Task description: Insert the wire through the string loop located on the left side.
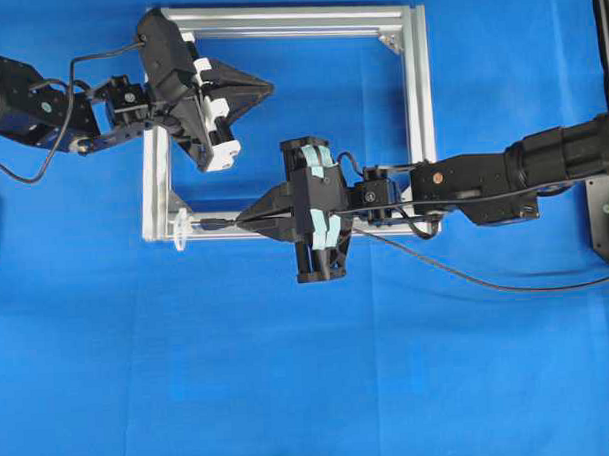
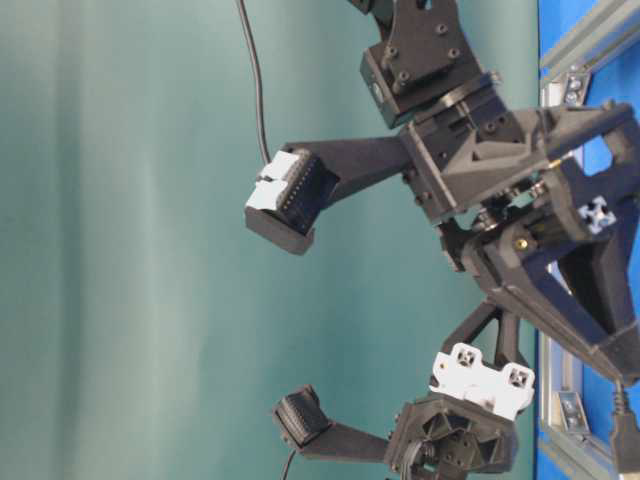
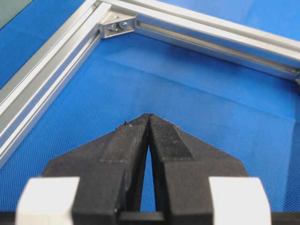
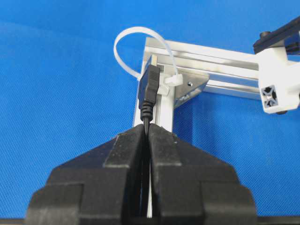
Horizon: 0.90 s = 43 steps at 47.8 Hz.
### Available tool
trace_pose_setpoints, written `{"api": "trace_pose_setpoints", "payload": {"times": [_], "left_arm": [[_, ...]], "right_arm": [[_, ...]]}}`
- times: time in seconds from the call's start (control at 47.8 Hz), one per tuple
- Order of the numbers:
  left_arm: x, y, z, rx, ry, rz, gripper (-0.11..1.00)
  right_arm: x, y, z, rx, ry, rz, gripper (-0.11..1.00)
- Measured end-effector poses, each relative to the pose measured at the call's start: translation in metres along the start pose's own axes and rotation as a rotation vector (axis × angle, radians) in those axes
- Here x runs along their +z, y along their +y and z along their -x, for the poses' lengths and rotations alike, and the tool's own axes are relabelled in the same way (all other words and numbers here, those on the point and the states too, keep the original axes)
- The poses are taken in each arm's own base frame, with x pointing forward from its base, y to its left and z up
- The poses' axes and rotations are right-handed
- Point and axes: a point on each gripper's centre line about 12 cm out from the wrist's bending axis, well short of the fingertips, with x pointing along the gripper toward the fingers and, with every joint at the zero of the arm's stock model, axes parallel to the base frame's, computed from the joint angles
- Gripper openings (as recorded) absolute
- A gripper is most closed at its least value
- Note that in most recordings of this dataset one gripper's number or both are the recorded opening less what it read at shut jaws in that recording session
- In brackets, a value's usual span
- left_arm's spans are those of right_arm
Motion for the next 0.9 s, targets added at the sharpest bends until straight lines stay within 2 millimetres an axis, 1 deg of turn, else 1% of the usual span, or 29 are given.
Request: {"api": "trace_pose_setpoints", "payload": {"times": [0.628, 0.901], "left_arm": [[0.000, 0.001, 0.000, 0.001, 0.000, 0.000, 0.00], [0.000, 0.000, 0.000, 0.000, -0.002, 0.000, 0.00]], "right_arm": [[0.000, -0.001, 0.000, -0.003, 0.000, -0.003, -0.01], [-0.001, 0.000, -0.011, -0.001, 0.000, -0.003, -0.01]]}}
